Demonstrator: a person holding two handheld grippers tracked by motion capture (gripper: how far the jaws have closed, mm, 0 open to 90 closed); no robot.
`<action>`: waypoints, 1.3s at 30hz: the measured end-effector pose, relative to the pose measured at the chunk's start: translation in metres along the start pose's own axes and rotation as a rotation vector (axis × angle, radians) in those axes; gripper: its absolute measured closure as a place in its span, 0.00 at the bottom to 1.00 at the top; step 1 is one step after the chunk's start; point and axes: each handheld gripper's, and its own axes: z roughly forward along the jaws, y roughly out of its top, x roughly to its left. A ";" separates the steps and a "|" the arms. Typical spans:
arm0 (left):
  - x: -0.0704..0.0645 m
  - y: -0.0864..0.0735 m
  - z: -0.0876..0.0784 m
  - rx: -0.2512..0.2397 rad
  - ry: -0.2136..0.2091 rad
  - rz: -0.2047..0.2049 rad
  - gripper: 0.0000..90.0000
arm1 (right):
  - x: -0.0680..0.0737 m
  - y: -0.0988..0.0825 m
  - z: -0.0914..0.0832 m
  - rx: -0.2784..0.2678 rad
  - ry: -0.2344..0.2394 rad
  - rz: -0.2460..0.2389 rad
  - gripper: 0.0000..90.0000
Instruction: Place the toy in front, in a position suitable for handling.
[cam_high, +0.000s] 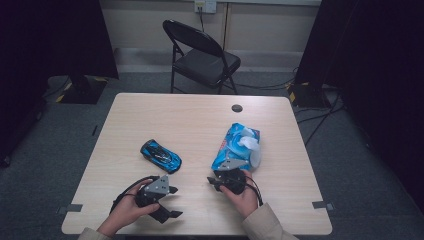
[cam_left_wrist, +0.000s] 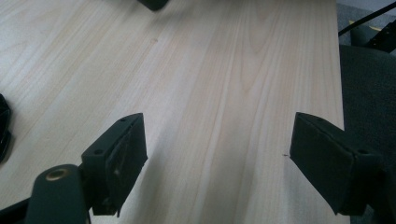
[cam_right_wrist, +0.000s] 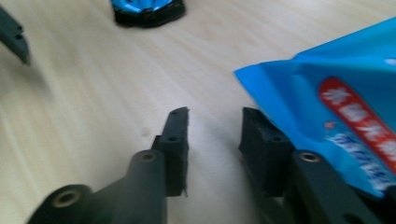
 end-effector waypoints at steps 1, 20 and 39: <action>0.000 0.000 0.000 -0.003 0.000 -0.006 0.20 | -0.002 0.000 -0.001 -0.003 -0.003 -0.001 0.72; 0.008 -0.011 -0.006 0.007 0.019 -0.023 0.20 | -0.055 0.003 -0.007 -0.018 -0.118 0.038 0.48; 0.007 -0.024 -0.010 0.038 0.064 0.014 0.19 | -0.002 0.015 0.001 -0.021 0.041 -0.029 0.17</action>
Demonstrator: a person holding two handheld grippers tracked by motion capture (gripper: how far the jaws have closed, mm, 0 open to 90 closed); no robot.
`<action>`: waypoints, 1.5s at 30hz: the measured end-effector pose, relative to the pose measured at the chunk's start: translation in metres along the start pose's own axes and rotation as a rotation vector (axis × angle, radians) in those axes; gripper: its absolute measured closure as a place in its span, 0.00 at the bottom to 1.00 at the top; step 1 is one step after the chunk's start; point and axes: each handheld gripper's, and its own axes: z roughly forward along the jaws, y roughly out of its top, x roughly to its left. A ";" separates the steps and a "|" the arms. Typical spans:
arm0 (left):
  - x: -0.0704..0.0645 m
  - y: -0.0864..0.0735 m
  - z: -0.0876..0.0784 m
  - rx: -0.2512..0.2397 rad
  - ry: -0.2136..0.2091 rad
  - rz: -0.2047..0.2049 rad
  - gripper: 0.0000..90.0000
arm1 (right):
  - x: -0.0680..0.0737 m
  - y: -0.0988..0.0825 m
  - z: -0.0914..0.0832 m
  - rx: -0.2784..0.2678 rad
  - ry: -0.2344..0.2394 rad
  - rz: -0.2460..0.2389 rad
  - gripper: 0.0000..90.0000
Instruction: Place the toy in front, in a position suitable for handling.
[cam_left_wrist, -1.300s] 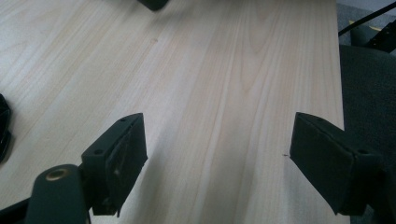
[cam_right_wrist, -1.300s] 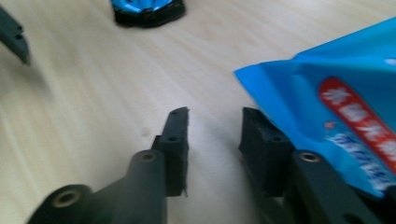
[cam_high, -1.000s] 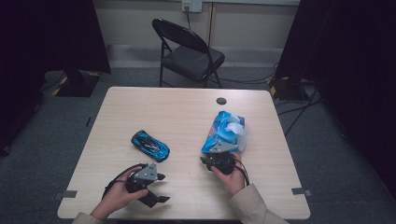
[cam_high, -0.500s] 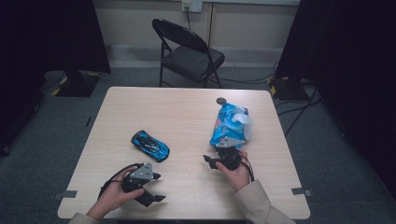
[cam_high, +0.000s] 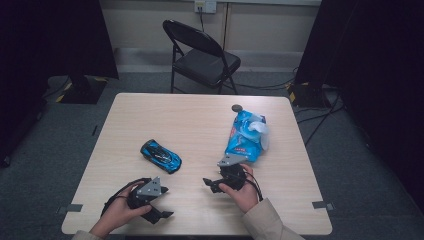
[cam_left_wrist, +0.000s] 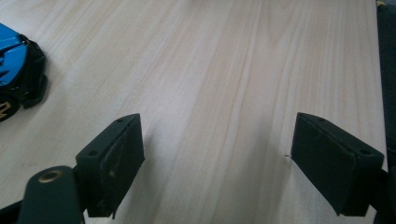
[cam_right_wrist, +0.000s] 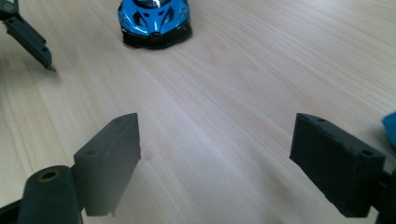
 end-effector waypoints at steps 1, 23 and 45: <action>0.000 0.000 0.000 -0.001 0.002 0.000 0.19 | 0.001 0.001 0.001 0.003 0.004 -0.009 0.17; 0.005 -0.006 0.003 -0.021 0.031 0.006 0.17 | 0.007 0.005 0.012 0.021 0.038 -0.037 0.16; 0.007 -0.011 0.005 -0.069 0.027 0.005 0.13 | 0.025 0.051 0.068 0.019 0.096 -0.058 0.16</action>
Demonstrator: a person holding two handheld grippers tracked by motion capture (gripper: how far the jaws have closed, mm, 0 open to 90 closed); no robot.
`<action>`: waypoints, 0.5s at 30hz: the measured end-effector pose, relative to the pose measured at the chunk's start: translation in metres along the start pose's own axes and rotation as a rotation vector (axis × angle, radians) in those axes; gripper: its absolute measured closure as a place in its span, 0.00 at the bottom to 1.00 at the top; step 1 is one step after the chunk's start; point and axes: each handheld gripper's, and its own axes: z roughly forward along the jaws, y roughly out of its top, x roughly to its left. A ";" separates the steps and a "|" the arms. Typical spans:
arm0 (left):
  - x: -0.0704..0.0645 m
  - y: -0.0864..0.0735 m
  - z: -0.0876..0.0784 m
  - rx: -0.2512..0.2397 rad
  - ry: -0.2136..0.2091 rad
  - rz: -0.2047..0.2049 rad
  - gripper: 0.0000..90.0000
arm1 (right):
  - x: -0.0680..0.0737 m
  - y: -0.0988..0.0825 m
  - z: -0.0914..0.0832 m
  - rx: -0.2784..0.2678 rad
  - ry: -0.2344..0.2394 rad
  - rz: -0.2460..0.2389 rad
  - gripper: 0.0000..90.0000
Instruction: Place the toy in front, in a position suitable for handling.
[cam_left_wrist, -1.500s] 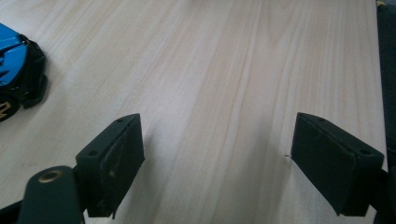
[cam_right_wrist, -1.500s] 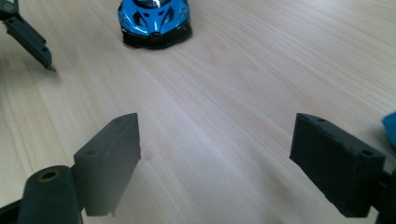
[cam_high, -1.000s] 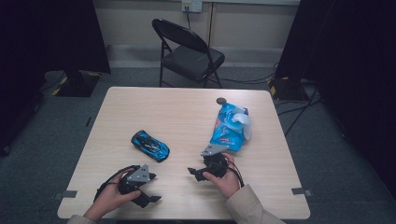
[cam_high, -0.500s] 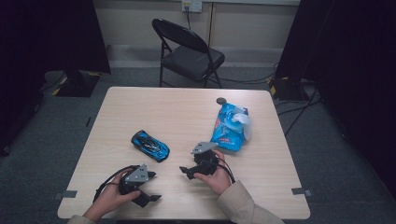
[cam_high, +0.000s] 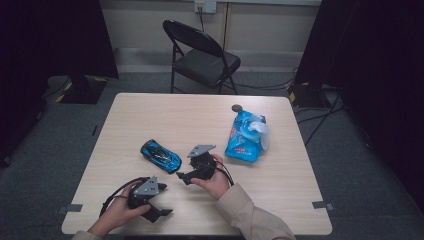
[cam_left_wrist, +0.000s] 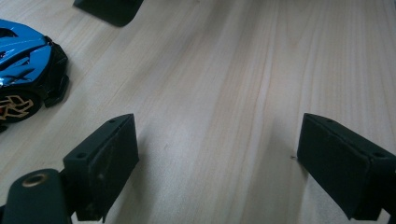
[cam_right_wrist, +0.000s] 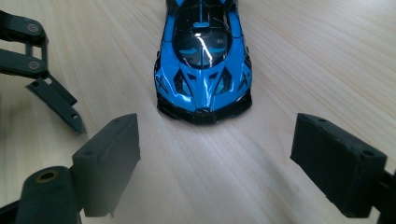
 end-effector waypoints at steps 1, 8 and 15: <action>0.000 0.000 0.000 0.000 0.000 0.000 0.13 | 0.000 0.001 0.003 0.006 -0.004 -0.006 0.16; 0.000 0.000 0.000 0.007 -0.005 0.010 0.11 | 0.001 0.010 0.022 -0.005 0.019 -0.005 0.16; 0.000 0.000 0.000 0.006 -0.005 0.010 0.11 | 0.000 0.018 0.028 -0.010 0.013 -0.017 0.16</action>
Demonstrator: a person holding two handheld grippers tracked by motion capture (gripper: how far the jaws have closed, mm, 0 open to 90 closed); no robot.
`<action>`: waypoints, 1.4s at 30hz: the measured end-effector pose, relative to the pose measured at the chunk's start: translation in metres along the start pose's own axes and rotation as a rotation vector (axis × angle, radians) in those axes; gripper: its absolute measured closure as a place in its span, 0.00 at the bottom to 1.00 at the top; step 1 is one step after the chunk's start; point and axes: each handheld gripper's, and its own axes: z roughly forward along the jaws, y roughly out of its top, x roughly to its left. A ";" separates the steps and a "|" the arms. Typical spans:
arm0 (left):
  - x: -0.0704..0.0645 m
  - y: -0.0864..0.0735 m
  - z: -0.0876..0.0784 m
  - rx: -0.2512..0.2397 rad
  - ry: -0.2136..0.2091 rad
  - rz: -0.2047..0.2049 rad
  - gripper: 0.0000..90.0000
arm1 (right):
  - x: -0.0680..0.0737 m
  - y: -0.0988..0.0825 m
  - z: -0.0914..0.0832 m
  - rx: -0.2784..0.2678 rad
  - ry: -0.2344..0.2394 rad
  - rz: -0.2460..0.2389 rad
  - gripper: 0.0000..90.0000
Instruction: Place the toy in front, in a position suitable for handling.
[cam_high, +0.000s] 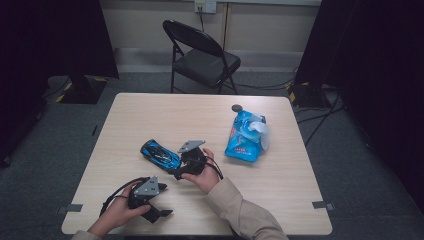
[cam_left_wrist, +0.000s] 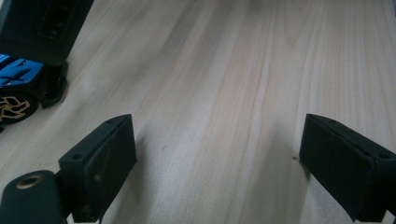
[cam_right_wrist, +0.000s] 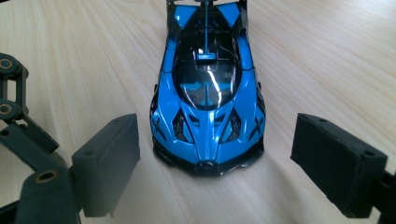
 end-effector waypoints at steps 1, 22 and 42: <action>0.000 0.000 0.000 0.001 0.000 0.001 0.11 | 0.000 0.001 0.001 0.001 -0.001 -0.008 0.16; 0.000 0.000 0.000 0.003 -0.004 0.004 0.10 | 0.001 0.010 0.023 0.017 0.014 -0.029 0.16; 0.000 0.000 0.000 0.003 -0.004 0.004 0.10 | 0.003 0.020 0.046 0.031 0.012 -0.023 0.17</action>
